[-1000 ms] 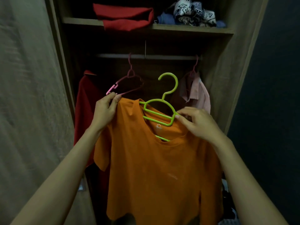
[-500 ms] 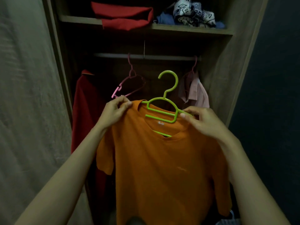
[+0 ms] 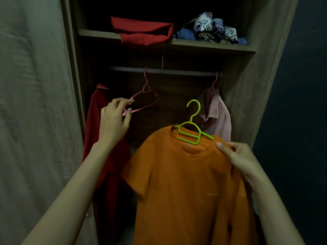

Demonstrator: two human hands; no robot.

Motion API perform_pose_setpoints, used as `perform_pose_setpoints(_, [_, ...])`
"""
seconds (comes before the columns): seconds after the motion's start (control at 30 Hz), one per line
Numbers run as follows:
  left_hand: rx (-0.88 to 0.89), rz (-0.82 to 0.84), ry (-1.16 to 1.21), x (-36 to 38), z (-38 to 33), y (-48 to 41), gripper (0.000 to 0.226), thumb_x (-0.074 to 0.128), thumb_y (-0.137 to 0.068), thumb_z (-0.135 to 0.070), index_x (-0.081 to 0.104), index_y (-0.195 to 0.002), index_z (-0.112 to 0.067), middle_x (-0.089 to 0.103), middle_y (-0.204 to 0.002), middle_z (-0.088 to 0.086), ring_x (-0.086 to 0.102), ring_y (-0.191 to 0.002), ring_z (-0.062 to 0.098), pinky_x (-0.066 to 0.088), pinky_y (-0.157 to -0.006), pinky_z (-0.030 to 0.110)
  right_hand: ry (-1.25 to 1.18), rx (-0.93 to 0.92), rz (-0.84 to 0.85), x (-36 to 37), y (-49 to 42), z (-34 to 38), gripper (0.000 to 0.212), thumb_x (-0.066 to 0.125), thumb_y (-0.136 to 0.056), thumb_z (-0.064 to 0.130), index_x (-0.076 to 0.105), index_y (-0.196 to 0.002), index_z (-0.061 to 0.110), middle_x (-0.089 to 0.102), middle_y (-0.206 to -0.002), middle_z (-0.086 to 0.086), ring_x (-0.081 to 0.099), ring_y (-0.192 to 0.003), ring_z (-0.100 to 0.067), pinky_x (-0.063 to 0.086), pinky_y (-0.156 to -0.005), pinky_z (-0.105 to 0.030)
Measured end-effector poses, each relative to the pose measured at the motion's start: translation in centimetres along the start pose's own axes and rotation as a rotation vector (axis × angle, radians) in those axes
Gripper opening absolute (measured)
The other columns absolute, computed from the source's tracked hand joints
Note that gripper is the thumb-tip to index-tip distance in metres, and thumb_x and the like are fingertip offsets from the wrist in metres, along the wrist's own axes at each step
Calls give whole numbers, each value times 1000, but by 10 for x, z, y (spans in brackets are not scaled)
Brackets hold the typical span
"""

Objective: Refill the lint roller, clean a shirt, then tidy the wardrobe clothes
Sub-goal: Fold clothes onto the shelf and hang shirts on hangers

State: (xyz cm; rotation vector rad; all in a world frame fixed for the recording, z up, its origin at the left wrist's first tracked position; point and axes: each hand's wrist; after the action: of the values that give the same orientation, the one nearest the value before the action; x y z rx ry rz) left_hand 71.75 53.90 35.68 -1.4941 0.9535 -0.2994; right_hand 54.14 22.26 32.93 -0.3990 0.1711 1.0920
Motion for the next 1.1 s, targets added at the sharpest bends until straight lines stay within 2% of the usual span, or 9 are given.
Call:
perform_pose_setpoints(0.1, [5,-156,-130,-20,9,-7,42,55,-93,-16,51,-135,-17,50,-138,8,48,-126,23,34,-102,40,-59,-17,-105,43,-15,-4,20,61,-91,32,69,-82,16,72,-78,-12,67,-70,-16,55,-63,-35])
perform_pose_setpoints(0.2, [-20,-218,-187,-34,27,-15,52,54,-92,-16,43,-142,-15,37,-150,14,39,-136,27,33,-106,42,-147,-40,-160,84,-33,7,23,60,-93,24,64,-71,20,66,-56,6,61,-53,-8,47,-52,-20])
perform_pose_setpoints(0.27, [-47,-224,-232,-39,40,-22,57,53,-92,-17,36,-146,-13,27,-155,17,29,-143,29,30,-109,46,-181,-66,-195,105,-47,21,21,58,-93,21,63,-72,20,61,-58,5,56,-57,-11,42,-54,-23])
perform_pose_setpoints(0.37, [-108,-222,-290,-43,57,-31,66,52,-92,-20,24,-151,-12,14,-160,17,14,-148,29,21,-115,48,-177,-118,-280,129,-74,41,21,59,-91,25,68,-84,7,63,-71,-8,58,-67,-22,44,-62,-31])
perform_pose_setpoints(0.47, [-136,-232,-309,-43,72,-41,71,51,-93,-22,16,-153,-9,10,-161,15,8,-149,27,13,-118,46,-159,-151,-358,142,-102,59,24,59,-90,24,61,-70,11,53,-58,-3,49,-59,-20,37,-60,-32])
perform_pose_setpoints(0.57, [-112,-264,-342,-43,85,-47,72,52,-94,-24,14,-153,-7,12,-161,12,8,-149,25,12,-119,46,-147,-176,-385,148,-126,74,25,57,-90,23,60,-69,11,47,-53,1,44,-52,-16,35,-56,-30])
perform_pose_setpoints(0.8, [-28,-351,-475,-37,109,-47,77,47,-94,-44,12,-153,-8,18,-160,10,14,-148,21,20,-118,44,-118,-188,-449,159,-175,95,22,56,-91,21,65,-75,8,55,-62,-3,52,-61,-19,38,-59,-29])
perform_pose_setpoints(0.97, [-9,-382,-464,-37,112,-46,77,51,-92,-42,18,-153,-8,21,-159,10,17,-148,22,20,-118,44,-111,-123,-460,173,-204,95,35,53,-93,31,63,-67,10,56,-61,-3,57,-63,-23,42,-61,-32])
perform_pose_setpoints(1.1, [5,-391,-456,-37,113,-47,76,53,-92,-40,20,-152,-7,20,-160,10,17,-148,22,18,-119,42,-87,-91,-459,180,-220,94,33,53,-92,27,58,-62,15,54,-61,-2,56,-66,-24,42,-64,-33])
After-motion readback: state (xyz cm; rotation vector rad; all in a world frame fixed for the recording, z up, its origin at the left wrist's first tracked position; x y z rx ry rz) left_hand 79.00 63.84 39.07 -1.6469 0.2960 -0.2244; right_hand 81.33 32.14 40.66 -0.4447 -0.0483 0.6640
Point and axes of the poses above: each hand's wrist, its own y-axis away from the middle knuckle, its own x-axis out of the palm, z = x × y
